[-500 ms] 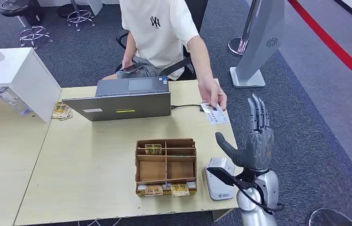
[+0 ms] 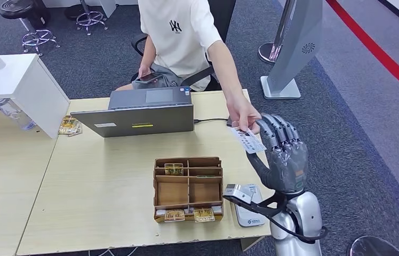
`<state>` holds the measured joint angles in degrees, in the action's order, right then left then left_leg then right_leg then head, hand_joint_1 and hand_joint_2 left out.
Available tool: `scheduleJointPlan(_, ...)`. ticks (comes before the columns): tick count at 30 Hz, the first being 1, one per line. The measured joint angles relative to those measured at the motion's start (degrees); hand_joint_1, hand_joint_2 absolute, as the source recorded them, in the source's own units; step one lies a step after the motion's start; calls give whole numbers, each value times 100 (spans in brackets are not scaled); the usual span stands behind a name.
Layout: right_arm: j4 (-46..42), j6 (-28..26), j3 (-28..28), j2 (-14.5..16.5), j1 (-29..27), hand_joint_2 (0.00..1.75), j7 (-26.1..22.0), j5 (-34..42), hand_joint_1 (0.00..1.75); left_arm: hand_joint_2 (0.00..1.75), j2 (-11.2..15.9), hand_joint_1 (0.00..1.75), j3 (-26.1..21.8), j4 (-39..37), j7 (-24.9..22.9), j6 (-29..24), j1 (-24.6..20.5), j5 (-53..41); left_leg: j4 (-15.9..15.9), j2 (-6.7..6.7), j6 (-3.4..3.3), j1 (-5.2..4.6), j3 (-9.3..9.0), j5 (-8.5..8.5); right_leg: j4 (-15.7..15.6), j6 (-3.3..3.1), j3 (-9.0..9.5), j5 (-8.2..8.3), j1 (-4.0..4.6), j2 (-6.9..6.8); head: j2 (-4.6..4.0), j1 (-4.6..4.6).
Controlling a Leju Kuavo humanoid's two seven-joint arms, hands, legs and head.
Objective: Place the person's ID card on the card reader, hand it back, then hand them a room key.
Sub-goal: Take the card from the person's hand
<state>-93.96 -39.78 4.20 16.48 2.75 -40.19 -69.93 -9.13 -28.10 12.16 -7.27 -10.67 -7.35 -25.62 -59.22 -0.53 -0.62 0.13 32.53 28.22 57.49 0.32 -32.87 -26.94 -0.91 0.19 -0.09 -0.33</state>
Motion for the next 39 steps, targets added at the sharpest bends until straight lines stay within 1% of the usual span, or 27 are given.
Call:
scheduleJointPlan(18, 17, 0, 81, 0, -16, 175, 0, -89, 175, 0, 2, 0, -54, 1, -45, 0, -32, -50, 0, 0, 0, 0, 0, 0, 0, 0, 0, 0, 0, 0, 0, -1)
scheduleJointPlan(21, 36, 0, 98, 0, -18, 175, 0, 24, 175, 0, 2, 0, -61, 0, -48, -2, -48, -57, 0, 0, 0, 0, 0, 0, 0, 0, 0, 0, 0, 0, 0, -1)
scheduleJointPlan(23, 88, 0, 104, 0, -16, 175, 0, 268, 175, 0, 1, 0, -69, -1, -50, -7, -57, -59, 0, 0, 0, 0, 0, 0, 0, 0, 0, 0, 0, 0, 0, -1)
scheduleJointPlan(27, 323, 1, 71, -1, 6, 175, 5, 996, 175, 0, -1, 0, -94, 0, -46, -17, -60, -59, 0, 1, 0, 1, 0, 0, 0, 0, 0, 0, 0, 1, 0, -1)
scheduleJointPlan(29, 541, 64, -48, -10, 34, 175, 120, 1802, 175, 0, -1, 0, -121, 0, -13, -17, -60, -51, 0, 1, 0, 1, 0, 0, 0, 0, 0, 0, 1, 1, 0, -1)
scheduleJointPlan(30, 647, 155, -158, -26, 41, 175, 267, 2389, 175, 0, -2, 0, -145, -1, 16, -17, -59, -42, 0, 1, 0, 1, 0, 0, 0, 0, 0, 0, 1, 1, 0, -1)
scheduleJointPlan(33, 819, 617, -638, -114, -3, 175, 785, 4008, 175, 0, 0, 0, -228, -1, 97, -15, -47, -15, 1, 2, 0, 1, 0, 0, 0, -1, -3, 0, 1, 3, 0, -1)
scheduleJointPlan(36, 876, 1280, -1054, -265, -31, 175, 1036, 5147, 175, 0, 2, 0, -303, 0, 162, -4, -41, 1, 1, 0, 0, 2, 1, 0, 0, -1, -4, -1, 1, 0, 0, -1)
scheduleJointPlan(39, 907, 1813, -1283, -455, -41, 175, 1128, 5976, 175, 0, 7, 0, -370, -1, 191, 21, -21, 22, 1, -3, 0, 2, 3, 0, 0, -1, -4, -2, 1, -2, 0, -2)
